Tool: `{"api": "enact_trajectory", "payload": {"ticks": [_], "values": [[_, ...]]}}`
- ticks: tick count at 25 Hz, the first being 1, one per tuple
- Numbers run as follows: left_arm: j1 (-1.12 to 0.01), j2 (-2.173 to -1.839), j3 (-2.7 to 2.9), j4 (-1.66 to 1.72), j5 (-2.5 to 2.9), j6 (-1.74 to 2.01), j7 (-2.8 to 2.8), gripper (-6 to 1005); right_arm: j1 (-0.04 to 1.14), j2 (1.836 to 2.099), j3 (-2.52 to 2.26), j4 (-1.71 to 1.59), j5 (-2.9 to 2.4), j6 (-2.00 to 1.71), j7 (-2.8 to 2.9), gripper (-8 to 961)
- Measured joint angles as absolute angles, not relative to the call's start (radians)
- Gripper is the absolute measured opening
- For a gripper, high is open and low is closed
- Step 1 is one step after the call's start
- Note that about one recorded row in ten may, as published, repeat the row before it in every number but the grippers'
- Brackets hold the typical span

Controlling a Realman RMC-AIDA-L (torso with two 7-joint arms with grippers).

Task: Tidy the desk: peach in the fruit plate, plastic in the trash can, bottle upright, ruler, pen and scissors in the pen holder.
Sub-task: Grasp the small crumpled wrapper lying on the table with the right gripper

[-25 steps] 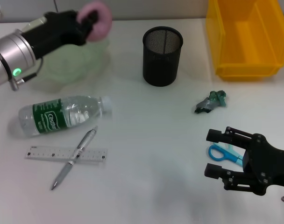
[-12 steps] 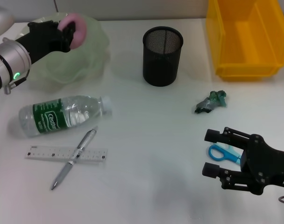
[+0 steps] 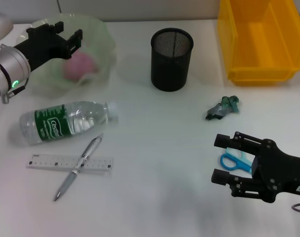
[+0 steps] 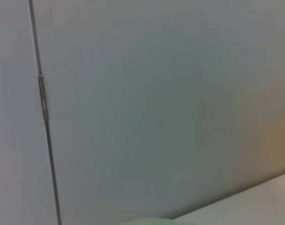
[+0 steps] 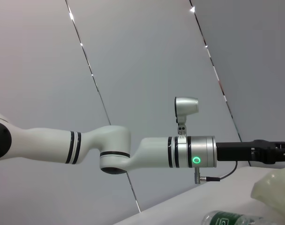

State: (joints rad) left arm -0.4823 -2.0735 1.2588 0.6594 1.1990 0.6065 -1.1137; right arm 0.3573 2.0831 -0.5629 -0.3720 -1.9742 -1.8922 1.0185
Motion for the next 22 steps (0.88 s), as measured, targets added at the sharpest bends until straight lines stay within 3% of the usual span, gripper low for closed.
{"api": "enact_trajectory", "payload": {"ticks": [13, 22], "values": [[-0.416, -2.072, 1.263, 0.731, 1.195, 0.826, -1.114, 738, 0.363, 2.084, -0.544, -0.339, -1.974, -1.876, 1.000, 817], [-0.344, -2.047, 1.246, 0.765, 1.208, 1.425, -1.125, 732, 0.347, 2.080, -0.529, -0.318, -1.974, -1.868, 0.967, 817]]}}
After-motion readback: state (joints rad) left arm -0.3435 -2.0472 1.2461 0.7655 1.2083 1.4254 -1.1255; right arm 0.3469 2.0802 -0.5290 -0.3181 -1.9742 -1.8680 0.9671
